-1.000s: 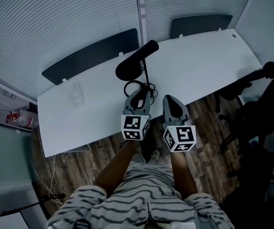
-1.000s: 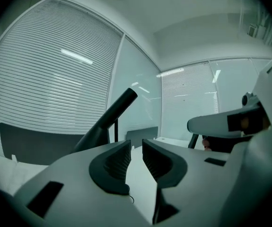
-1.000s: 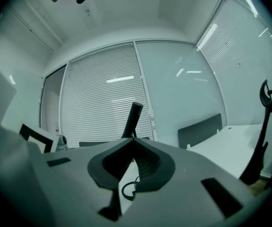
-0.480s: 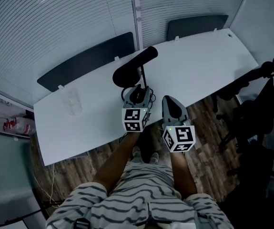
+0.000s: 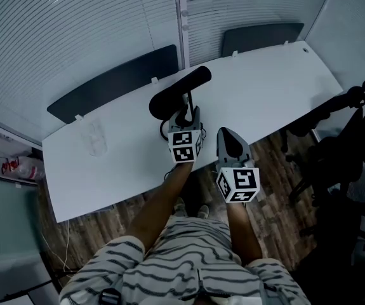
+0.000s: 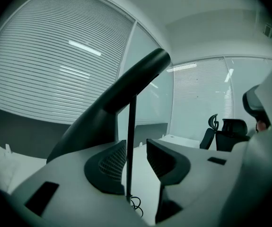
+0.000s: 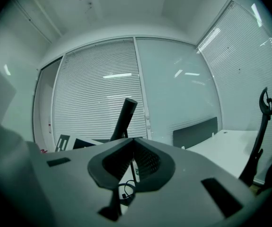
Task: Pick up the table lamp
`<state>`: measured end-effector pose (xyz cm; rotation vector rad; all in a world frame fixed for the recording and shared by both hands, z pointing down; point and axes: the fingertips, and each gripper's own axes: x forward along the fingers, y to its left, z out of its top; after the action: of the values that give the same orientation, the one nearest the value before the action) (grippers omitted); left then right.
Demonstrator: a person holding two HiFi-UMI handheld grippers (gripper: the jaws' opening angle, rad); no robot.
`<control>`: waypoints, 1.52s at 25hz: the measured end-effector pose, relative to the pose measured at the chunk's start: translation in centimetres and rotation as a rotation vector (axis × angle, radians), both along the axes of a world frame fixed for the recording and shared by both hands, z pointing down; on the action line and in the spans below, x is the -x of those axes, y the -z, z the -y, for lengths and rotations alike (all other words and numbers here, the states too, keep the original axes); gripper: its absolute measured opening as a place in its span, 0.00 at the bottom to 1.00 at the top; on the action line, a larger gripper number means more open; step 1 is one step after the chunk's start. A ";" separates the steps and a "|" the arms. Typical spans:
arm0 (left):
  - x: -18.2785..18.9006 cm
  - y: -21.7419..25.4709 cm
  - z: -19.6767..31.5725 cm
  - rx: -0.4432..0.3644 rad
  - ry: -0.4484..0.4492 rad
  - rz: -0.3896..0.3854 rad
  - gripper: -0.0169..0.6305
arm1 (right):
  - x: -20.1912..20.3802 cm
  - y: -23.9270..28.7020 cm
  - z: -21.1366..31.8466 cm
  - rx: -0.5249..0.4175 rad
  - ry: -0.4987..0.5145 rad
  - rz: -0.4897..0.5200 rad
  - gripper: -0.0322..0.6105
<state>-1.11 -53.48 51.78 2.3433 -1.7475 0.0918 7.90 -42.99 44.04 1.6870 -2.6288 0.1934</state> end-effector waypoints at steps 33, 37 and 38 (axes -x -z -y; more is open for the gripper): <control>0.8 0.6 2.6 -0.019 0.166 0.083 0.09 | -1.4 -2.3 0.6 0.043 -0.032 -0.003 0.07; 1.2 0.8 2.6 -0.022 0.159 0.082 0.09 | -1.4 -2.2 0.6 0.034 -0.024 -0.039 0.07; 1.5 0.9 2.6 -0.025 0.161 0.076 0.09 | -1.4 -2.2 0.6 0.033 -0.025 -0.038 0.07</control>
<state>-2.61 -56.04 50.84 2.2336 -1.9768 0.1350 9.32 -43.63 46.23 1.6965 -2.5644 0.2019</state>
